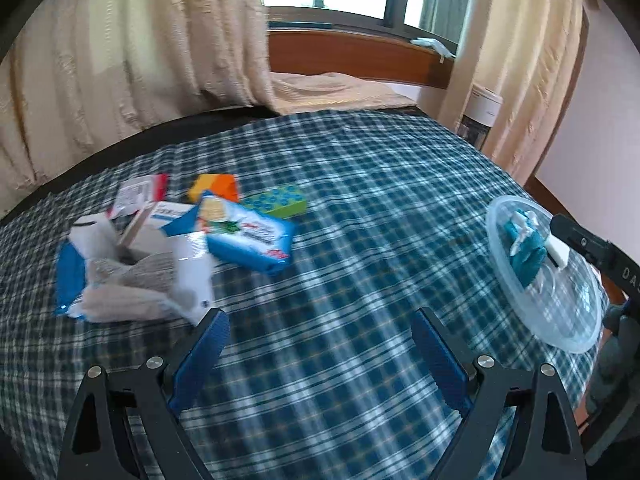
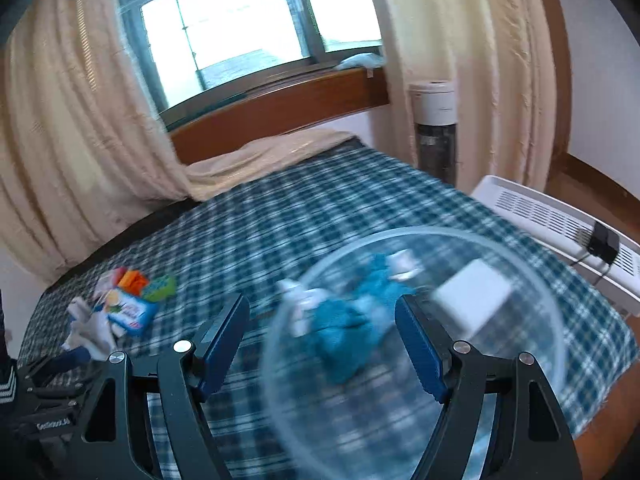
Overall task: Organize objects
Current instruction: 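Open both grippers to drop the pouch and sponge into the bowl, then move both grippers back to the pile of items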
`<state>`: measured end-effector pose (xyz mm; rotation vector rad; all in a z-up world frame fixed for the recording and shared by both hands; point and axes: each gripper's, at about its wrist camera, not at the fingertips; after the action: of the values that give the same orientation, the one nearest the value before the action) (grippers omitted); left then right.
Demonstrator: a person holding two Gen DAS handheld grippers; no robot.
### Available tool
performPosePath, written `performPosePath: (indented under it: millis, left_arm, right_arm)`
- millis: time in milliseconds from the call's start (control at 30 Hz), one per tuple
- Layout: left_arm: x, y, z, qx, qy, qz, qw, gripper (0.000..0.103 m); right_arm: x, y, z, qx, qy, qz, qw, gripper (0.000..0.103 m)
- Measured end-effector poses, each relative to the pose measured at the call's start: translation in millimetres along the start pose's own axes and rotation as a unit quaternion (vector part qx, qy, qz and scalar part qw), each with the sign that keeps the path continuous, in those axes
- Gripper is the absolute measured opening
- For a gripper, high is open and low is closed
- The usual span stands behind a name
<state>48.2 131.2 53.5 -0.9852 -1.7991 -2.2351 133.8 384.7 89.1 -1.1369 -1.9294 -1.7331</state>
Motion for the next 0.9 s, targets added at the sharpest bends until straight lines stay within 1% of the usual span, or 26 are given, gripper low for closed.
performPosePath:
  millis: [300, 367, 433, 500, 667, 800, 900]
  left_arm:
    - [-16.5, 5.9, -53.9, 0.028, 0.048, 0.0, 0.9985, 0.095]
    - [-19.4, 6.8, -67.1, 0.039, 0.059, 0.001, 0.9975, 0.095]
    - [-22.3, 8.2, -78.4, 0.06, 0.068, 0.006, 0.9959, 0.095]
    - [-24.6, 9.5, -88.1, 0.073, 0.075, 0.01, 0.9945, 0.095]
    - [-27.8, 12.4, -115.9, 0.084, 0.105, 0.013, 0.9908, 0.095]
    - [-31.6, 15.6, -134.0, 0.106, 0.121, 0.019, 0.9868, 0.095]
    - [-33.7, 17.8, -147.8, 0.112, 0.139, 0.022, 0.9837, 0.095]
  right_arm:
    - [-14.4, -11.1, -49.7, 0.035, 0.038, -0.026, 0.998, 0.077]
    - [-17.3, -14.4, -61.8, 0.043, 0.048, -0.032, 0.997, 0.077]
    - [-20.2, -16.8, -72.6, 0.049, 0.056, -0.038, 0.996, 0.077]
    - [-22.7, -20.1, -85.1, 0.056, 0.066, -0.045, 0.995, 0.077]
    - [-30.1, -28.3, -118.3, 0.074, 0.099, -0.06, 0.99, 0.077]
    - [-35.2, -33.7, -144.2, 0.093, 0.128, -0.063, 0.985, 0.077]
    - [-38.0, -40.4, -165.0, 0.108, 0.15, -0.066, 0.981, 0.077]
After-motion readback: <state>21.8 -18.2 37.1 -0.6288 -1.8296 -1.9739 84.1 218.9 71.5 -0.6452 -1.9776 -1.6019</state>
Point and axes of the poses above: each gripper's, at about its wrist camera, not at the fingertips, and y roughly against the way its jaws point, z to its right, x to its top, and after that the axes turned 7 degrees about -z, right-handed
